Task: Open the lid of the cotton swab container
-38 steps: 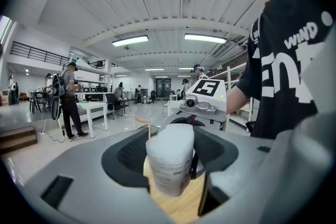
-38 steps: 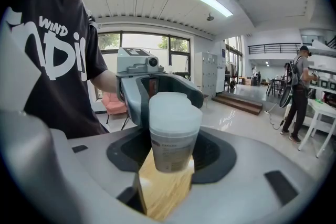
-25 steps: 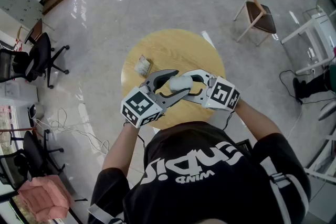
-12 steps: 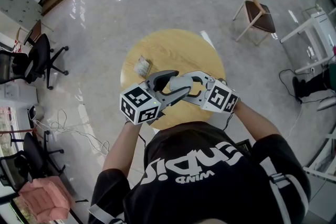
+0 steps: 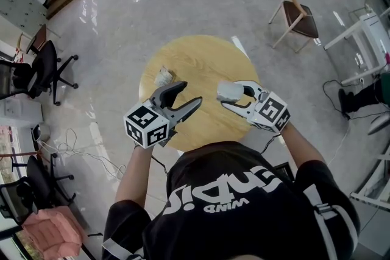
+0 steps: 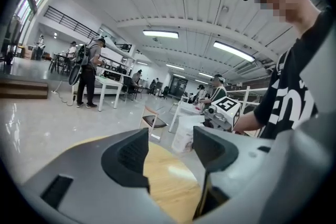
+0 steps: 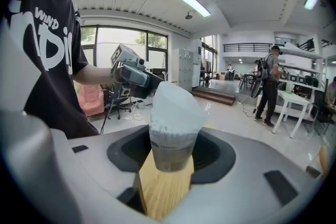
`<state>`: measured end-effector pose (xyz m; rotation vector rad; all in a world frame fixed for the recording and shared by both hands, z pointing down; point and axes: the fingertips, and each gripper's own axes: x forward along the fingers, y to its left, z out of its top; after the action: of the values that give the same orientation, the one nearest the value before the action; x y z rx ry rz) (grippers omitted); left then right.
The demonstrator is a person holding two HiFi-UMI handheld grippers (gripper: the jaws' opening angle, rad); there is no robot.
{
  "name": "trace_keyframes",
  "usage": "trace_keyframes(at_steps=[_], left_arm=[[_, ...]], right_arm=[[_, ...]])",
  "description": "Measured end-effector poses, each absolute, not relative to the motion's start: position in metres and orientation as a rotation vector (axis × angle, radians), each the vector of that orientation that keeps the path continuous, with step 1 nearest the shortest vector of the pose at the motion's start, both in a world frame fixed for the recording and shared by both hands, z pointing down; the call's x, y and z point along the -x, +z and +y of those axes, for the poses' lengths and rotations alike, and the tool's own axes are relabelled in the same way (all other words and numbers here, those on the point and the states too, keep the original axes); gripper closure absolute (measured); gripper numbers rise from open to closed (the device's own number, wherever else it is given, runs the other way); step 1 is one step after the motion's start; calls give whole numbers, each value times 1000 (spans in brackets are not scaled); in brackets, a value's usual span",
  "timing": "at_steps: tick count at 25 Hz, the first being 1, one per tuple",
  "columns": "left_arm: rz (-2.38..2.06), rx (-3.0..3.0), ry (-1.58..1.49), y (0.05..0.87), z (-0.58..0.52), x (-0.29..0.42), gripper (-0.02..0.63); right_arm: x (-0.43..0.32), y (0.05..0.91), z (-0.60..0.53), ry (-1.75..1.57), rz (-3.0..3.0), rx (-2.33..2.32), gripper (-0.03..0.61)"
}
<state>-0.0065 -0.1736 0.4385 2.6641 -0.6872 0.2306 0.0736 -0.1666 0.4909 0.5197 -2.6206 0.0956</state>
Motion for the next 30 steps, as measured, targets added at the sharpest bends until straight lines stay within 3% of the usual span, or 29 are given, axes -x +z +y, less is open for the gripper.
trace_keyframes(at_steps=[8, 13, 16, 30], left_arm=[[-868, -2625, 252, 452, -178, 41, 355], [-1003, -2615, 226, 460, -173, 49, 534], [-1067, -2600, 172, 465, -169, 51, 593], [-1426, -2509, 148, 498, -166, 76, 601]], right_arm=[[-124, 473, -183, 200, -2606, -849, 368], [-133, 469, -183, 254, -2599, -1087, 368], [-142, 475, -182, 290, -2577, -1220, 368], [-158, 495, -177, 252, -2516, -1430, 368]])
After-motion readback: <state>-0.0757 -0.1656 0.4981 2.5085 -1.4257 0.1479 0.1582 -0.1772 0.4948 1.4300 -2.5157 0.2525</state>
